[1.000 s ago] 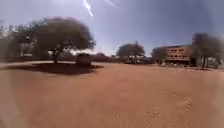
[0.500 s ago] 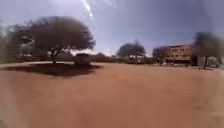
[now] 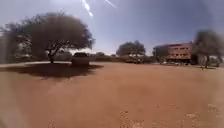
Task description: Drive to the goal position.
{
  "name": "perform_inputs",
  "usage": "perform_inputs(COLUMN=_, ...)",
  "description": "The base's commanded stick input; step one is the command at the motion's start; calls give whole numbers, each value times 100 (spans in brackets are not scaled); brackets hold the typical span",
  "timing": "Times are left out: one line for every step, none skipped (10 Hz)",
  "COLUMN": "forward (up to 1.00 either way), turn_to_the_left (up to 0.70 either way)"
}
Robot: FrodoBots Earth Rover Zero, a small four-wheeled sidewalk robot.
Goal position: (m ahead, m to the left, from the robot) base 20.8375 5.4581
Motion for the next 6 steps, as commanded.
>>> perform_inputs(forward=100, turn_to_the_left=0)
perform_inputs(forward=100, turn_to_the_left=0)
perform_inputs(forward=100, turn_to_the_left=0)
perform_inputs(forward=100, turn_to_the_left=0)
perform_inputs(forward=100, turn_to_the_left=0)
perform_inputs(forward=100, turn_to_the_left=0)
